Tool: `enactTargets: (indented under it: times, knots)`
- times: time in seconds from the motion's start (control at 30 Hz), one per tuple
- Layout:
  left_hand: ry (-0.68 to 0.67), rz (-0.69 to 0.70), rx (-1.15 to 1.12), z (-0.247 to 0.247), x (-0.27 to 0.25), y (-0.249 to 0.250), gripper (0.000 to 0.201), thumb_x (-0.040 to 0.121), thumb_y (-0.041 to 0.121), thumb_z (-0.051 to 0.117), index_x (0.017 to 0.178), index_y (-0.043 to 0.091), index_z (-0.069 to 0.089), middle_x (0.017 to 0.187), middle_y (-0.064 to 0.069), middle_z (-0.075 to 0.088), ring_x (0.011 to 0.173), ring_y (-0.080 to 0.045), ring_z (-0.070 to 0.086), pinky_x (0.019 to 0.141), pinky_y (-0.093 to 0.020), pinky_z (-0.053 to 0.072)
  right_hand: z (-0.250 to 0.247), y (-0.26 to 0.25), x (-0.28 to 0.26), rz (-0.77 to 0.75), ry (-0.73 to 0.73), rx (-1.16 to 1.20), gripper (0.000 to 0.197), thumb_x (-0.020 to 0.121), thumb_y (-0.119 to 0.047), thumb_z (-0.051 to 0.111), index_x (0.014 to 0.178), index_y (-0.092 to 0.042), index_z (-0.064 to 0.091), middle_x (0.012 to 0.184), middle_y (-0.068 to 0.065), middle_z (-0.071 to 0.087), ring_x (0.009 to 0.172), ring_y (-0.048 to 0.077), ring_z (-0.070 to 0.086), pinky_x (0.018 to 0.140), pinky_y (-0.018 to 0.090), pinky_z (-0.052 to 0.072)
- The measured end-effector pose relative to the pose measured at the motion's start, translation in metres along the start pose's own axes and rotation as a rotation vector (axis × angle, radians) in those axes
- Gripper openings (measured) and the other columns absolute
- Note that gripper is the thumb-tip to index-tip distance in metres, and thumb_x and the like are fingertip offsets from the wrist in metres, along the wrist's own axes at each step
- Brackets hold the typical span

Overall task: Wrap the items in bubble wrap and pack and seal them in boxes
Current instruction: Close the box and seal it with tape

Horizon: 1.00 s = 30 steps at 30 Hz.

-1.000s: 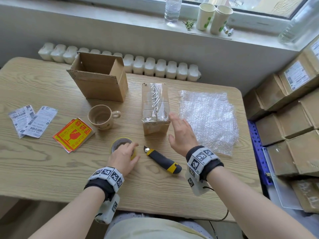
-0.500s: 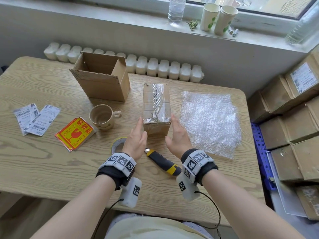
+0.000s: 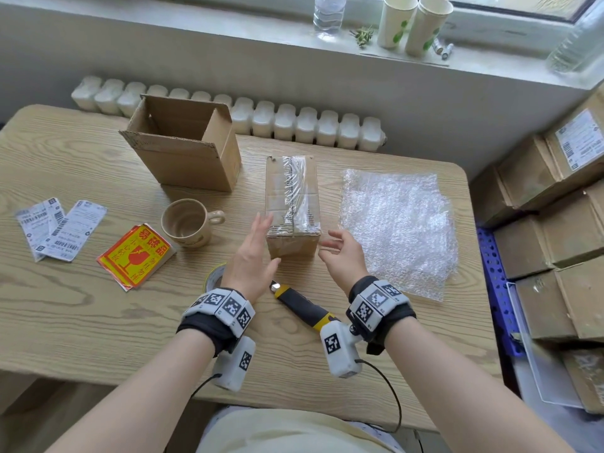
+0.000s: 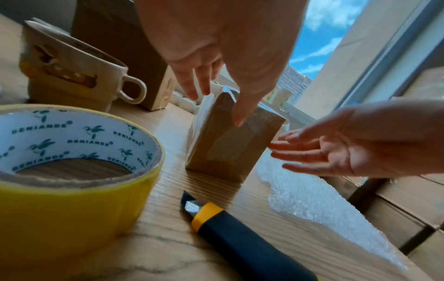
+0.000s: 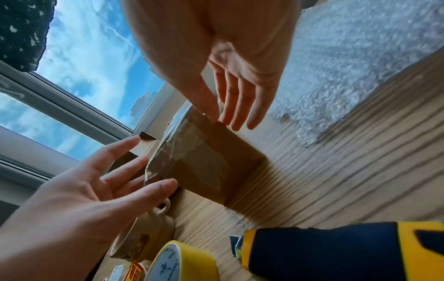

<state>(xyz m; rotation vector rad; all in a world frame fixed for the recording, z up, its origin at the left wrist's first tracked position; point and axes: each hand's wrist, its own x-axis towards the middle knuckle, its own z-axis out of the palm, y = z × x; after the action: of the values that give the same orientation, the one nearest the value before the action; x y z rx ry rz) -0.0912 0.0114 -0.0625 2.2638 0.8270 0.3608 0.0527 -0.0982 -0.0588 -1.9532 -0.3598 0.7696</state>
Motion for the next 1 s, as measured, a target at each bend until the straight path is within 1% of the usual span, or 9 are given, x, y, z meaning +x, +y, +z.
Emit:
enactTargets:
  times: [0.07,0.13,0.27,0.43,0.53,0.77,0.83,0.9,1.0]
  knots:
    - [0.01,0.003,0.095,0.003,0.003,0.004,0.084,0.078,-0.001,0.066,0.147,0.026,0.027,0.157,-0.001,0.021,0.122,-0.031,0.052,0.086,-0.047,0.051,0.002,0.003,0.005,0.031,0.018,0.007,0.04,0.083,-0.005,0.066,0.121,-0.007,0.053,0.095,0.002,0.062,0.096,0.018,0.062,0.09,0.035,0.051]
    - [0.037,0.018,0.165,0.005,0.006,0.006,0.084,0.076,-0.006,0.062,0.143,0.032,0.029,0.155,-0.002,0.024,0.105,-0.036,0.061,0.072,-0.048,0.054,0.003,0.005,0.007,0.046,0.004,0.021,0.04,0.078,-0.005,0.072,0.115,-0.01,0.055,0.09,0.001,0.062,0.09,0.017,0.062,0.086,0.033,0.052]
    - [0.099,0.113,0.178,0.008,0.01,0.006,0.063,0.078,-0.005,0.062,0.122,0.027,0.031,0.148,-0.009,0.039,0.084,-0.039,0.067,0.062,-0.046,0.054,0.003,0.002,0.008,-0.026,0.02,-0.103,0.042,0.072,-0.012,0.079,0.106,-0.015,0.055,0.086,-0.005,0.062,0.08,0.01,0.062,0.078,0.024,0.051]
    - [0.1,0.188,0.158,0.01,0.011,0.005,0.033,0.084,0.001,0.064,0.102,0.016,0.041,0.14,-0.02,0.046,0.064,-0.039,0.066,0.05,-0.043,0.053,0.0,0.002,0.008,-0.046,0.105,-0.249,0.022,0.085,-0.013,0.065,0.105,-0.015,0.057,0.088,-0.003,0.063,0.081,0.012,0.06,0.078,0.028,0.05]
    - [0.075,0.164,0.128,0.009,0.011,0.003,0.032,0.088,0.002,0.058,0.106,0.016,0.036,0.133,-0.024,0.052,0.065,-0.042,0.065,0.055,-0.042,0.05,-0.002,0.005,0.007,-0.08,0.102,-0.284,0.019,0.086,-0.014,0.065,0.104,-0.016,0.058,0.085,-0.004,0.062,0.081,0.012,0.059,0.076,0.026,0.047]
    - [-0.053,0.069,0.111,-0.001,0.014,0.004,0.03,0.095,0.009,0.049,0.111,0.023,0.027,0.139,-0.02,0.047,0.086,-0.044,0.063,0.072,-0.044,0.048,-0.006,0.008,0.008,-0.145,0.091,-0.263,0.014,0.084,-0.012,0.068,0.094,-0.016,0.059,0.078,-0.006,0.06,0.079,0.012,0.06,0.074,0.025,0.049]
    - [-0.071,0.068,0.108,-0.002,0.014,0.004,0.025,0.094,0.006,0.05,0.112,0.017,0.035,0.144,-0.02,0.042,0.092,-0.044,0.063,0.077,-0.044,0.049,-0.004,0.008,0.008,-0.126,0.075,-0.213,0.014,0.085,-0.01,0.067,0.094,-0.017,0.058,0.082,-0.003,0.062,0.08,0.014,0.061,0.075,0.028,0.051]
    - [-0.073,0.062,0.11,-0.004,0.014,0.003,0.013,0.091,0.004,0.053,0.104,0.003,0.051,0.149,-0.017,0.034,0.094,-0.043,0.063,0.078,-0.042,0.049,-0.005,0.009,0.009,-0.131,0.057,-0.182,0.013,0.085,-0.01,0.067,0.094,-0.016,0.06,0.085,-0.001,0.063,0.082,0.015,0.062,0.077,0.031,0.053]
    - [-0.085,0.052,0.088,-0.008,0.015,0.001,0.005,0.089,0.004,0.057,0.091,0.0,0.055,0.149,-0.014,0.033,0.098,-0.038,0.064,0.08,-0.035,0.045,-0.01,0.011,0.009,-0.185,0.025,-0.239,0.008,0.085,-0.014,0.069,0.092,-0.015,0.064,0.085,-0.002,0.065,0.081,0.012,0.061,0.076,0.025,0.051]
